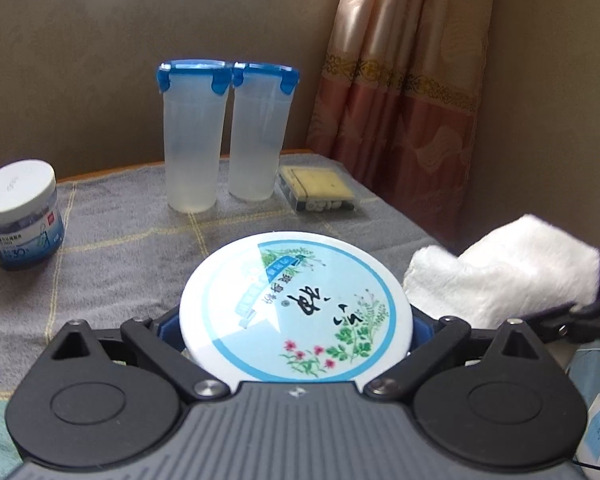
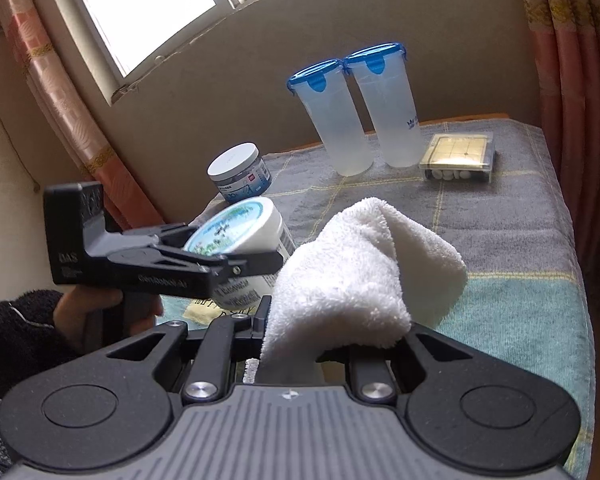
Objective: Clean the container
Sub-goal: 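Raise the tin with the left tool while the right tool brings the cloth under it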
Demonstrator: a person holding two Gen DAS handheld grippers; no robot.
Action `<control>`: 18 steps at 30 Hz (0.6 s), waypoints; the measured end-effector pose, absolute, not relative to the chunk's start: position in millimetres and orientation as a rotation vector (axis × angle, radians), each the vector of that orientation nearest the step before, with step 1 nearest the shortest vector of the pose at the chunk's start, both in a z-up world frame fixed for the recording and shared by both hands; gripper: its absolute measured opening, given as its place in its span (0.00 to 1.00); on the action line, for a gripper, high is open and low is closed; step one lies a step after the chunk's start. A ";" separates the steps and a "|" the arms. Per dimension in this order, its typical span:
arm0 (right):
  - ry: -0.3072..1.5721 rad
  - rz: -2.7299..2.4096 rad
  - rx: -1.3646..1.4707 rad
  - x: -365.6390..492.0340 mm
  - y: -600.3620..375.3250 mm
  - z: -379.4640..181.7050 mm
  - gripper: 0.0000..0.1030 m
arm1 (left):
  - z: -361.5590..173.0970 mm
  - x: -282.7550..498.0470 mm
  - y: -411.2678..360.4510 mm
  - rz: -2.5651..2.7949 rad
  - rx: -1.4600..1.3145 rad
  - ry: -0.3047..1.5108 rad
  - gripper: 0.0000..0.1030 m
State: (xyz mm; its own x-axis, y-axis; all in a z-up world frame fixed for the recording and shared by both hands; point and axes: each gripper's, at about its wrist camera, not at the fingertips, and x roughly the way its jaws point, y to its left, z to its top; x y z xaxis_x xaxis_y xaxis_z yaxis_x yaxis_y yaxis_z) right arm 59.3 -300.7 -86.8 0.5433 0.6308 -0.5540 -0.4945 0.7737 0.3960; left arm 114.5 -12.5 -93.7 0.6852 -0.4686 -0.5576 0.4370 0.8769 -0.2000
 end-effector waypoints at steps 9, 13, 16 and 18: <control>0.657 0.797 0.141 83.2 -255.3 -74.8 0.19 | 6.6 105.7 -5.8 -0.610 -0.013 0.540 0.95; 0.614 0.863 0.156 86.6 -235.2 -68.1 0.20 | 28.9 102.7 -10.5 -0.652 -0.006 0.539 0.95; 0.601 0.896 0.193 86.0 -227.3 -68.0 0.20 | 32.1 103.2 -12.7 -0.657 -0.025 0.549 0.95; 0.602 0.917 0.211 84.3 -223.8 -69.2 0.20 | 30.9 104.1 -13.0 -0.655 -0.047 0.558 0.95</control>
State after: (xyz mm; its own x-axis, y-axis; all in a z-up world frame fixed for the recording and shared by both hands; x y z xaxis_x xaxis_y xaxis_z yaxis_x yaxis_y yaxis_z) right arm 84.3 -223.8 -69.2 0.4584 0.7950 -0.3973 -0.6806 0.6014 0.4183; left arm 104.1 -13.0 30.9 0.6521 -0.5891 -0.4772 0.5643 0.7975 -0.2133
